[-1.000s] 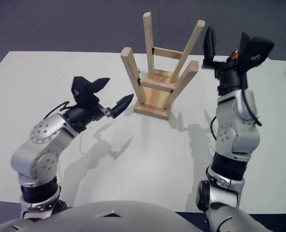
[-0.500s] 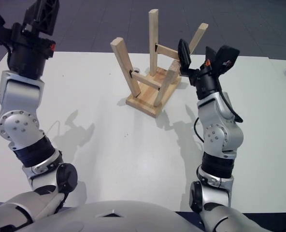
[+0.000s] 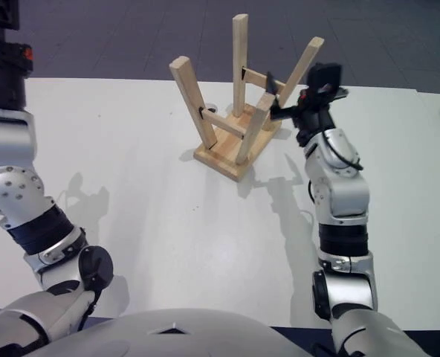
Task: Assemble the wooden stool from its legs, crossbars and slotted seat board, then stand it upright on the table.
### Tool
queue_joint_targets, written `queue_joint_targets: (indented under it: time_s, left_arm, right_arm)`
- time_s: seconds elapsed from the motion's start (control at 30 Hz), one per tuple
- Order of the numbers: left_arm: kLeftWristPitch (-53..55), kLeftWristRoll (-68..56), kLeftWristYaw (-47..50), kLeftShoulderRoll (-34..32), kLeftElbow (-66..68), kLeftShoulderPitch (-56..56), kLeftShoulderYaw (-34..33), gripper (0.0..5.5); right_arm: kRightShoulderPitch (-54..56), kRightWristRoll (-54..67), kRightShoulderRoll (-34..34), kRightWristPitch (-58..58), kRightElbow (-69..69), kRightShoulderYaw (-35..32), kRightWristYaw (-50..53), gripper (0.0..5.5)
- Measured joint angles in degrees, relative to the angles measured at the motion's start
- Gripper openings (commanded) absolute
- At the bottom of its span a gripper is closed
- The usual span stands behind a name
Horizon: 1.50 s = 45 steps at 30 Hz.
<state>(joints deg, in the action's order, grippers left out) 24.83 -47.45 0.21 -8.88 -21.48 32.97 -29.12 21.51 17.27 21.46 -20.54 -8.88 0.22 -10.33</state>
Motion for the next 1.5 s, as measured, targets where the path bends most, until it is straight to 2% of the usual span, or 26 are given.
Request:
queue_joint_targets:
  time_s: [0.07,0.2,0.23,0.4,0.53,0.63,0.77,0.87,0.93,1.03,1.17,1.4,1.5]
  left_arm:
    - [-0.03,0.0,0.42,-1.23,0.02,0.01,-0.12,5.4]
    - [-0.1,0.09,0.98,-2.16,0.39,-0.42,-0.15,5.4]
    - [-0.16,0.32,1.31,-2.55,0.82,-0.75,-0.16,5.4]
    - [-0.63,2.62,2.75,-3.08,2.86,-1.89,0.54,5.4]
    - [-1.6,4.99,3.44,-3.14,3.68,-2.05,1.88,5.4]
    - [-1.82,5.8,3.58,-3.13,4.35,-2.07,2.79,5.4]
    - [-1.91,8.16,3.46,-3.15,5.02,-2.08,4.77,5.4]
    - [-2.26,10.52,2.85,-3.32,5.53,-2.08,6.61,5.4]
    - [-2.29,11.87,2.4,-3.45,6.08,-2.08,8.16,5.4]
    - [-2.22,12.53,1.33,-3.62,6.1,-2.08,9.46,5.4]
    - [-0.83,14.45,-0.98,-5.87,6.44,-3.33,11.44,5.4]
    - [0.34,18.1,-4.63,-9.85,10.66,-4.12,12.43,5.4]
    - [0.0,18.89,-5.69,-11.2,13.08,-4.07,11.01,5.4]
  right_arm:
    - [-2.18,3.9,-1.36,-0.33,-3.63,0.35,-3.76,4.67]
    - [-2.49,9.83,-3.91,-0.38,-6.77,-4.23,-5.29,5.21]
    - [-2.35,9.88,-3.85,0.35,-6.22,-6.77,-4.48,5.38]
    - [1.86,6.38,-2.39,5.99,-1.1,-15.76,1.83,5.38]
    - [10.51,-0.88,0.79,10.71,12.89,-20.15,10.77,5.38]
    - [15.0,-8.56,3.1,15.38,26.5,-17.65,13.52,5.38]
    - [23.0,-15.7,2.91,22.58,47.52,-11.43,11.88,5.38]
    - [28.88,-17.2,1.89,29.85,62.08,-8.85,6.14,5.38]
    - [29.95,-16.04,1.55,34.0,65.26,-8.44,-1.01,5.38]
    - [28.55,-11.51,1.29,36.33,61.76,-8.73,-12.05,5.38]
    - [19.55,-3.57,2.37,33.32,42.17,-8.44,-25.25,5.38]
    - [8.16,1.09,4.71,22.53,19.1,-3.4,-36.09,5.38]
    - [4.6,1.25,5.17,19.91,13.83,-1.81,-37.53,5.38]
